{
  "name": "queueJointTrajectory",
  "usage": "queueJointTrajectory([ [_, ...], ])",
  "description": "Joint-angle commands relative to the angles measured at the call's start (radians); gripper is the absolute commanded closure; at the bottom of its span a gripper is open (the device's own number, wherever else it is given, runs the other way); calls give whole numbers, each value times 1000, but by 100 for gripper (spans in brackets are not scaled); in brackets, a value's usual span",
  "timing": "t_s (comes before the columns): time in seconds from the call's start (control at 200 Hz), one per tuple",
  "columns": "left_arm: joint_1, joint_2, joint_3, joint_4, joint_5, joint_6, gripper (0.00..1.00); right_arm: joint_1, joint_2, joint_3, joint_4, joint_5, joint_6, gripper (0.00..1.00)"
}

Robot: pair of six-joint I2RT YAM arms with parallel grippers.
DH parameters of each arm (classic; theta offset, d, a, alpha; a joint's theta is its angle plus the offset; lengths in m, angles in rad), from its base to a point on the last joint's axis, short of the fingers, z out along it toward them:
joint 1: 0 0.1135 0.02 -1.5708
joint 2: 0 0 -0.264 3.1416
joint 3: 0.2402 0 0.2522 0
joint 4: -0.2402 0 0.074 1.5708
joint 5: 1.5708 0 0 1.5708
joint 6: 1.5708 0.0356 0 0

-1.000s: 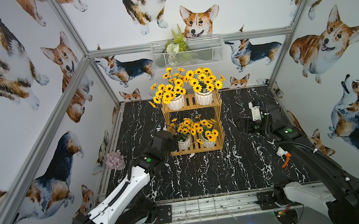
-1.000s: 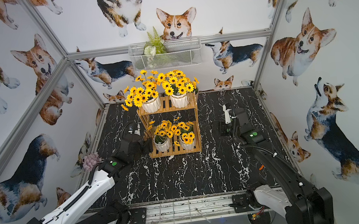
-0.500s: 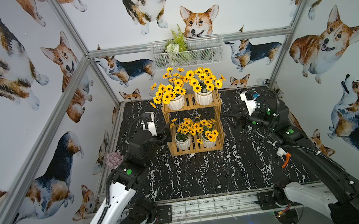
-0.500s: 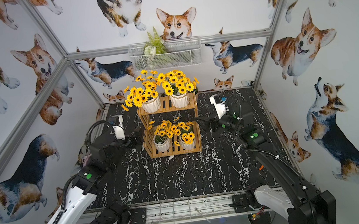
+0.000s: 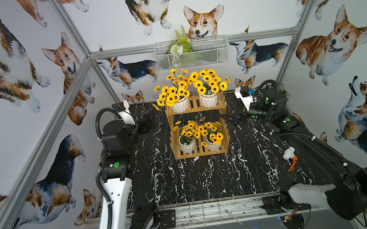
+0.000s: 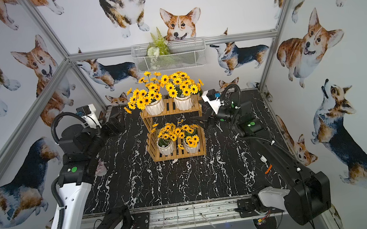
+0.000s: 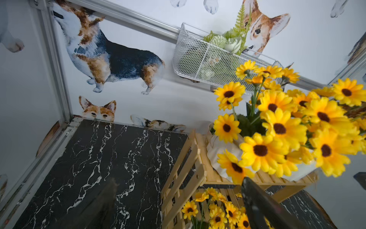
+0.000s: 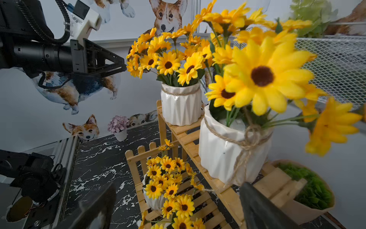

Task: Take the sunflower pots off the shelves
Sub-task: Pick up the sunflower pot from the shelf.

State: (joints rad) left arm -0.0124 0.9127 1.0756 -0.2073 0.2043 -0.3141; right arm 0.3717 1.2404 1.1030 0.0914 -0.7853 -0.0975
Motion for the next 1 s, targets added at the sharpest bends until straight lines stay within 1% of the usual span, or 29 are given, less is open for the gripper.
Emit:
queueJointTrajectory([
  [0.0, 39, 45, 33, 92, 97, -42, 0, -22, 41, 31, 43, -40, -37, 0],
  [0.215, 113, 110, 24, 212, 163, -85, 0, -79, 117, 73, 117, -114, 31, 0],
  [0.3, 142, 127, 11, 269, 205, -111, 0, -95, 145, 86, 144, -152, 60, 0],
  [0.45, 158, 147, 10, 302, 241, -118, 0, -96, 185, 96, 204, -175, 98, 0],
  [0.671, 160, 155, 12, 297, 244, -103, 0, -87, 238, 120, 266, -172, 142, 0],
  [0.996, 160, 153, 13, 294, 254, -94, 0, -47, 287, 165, 238, -107, 99, 0],
])
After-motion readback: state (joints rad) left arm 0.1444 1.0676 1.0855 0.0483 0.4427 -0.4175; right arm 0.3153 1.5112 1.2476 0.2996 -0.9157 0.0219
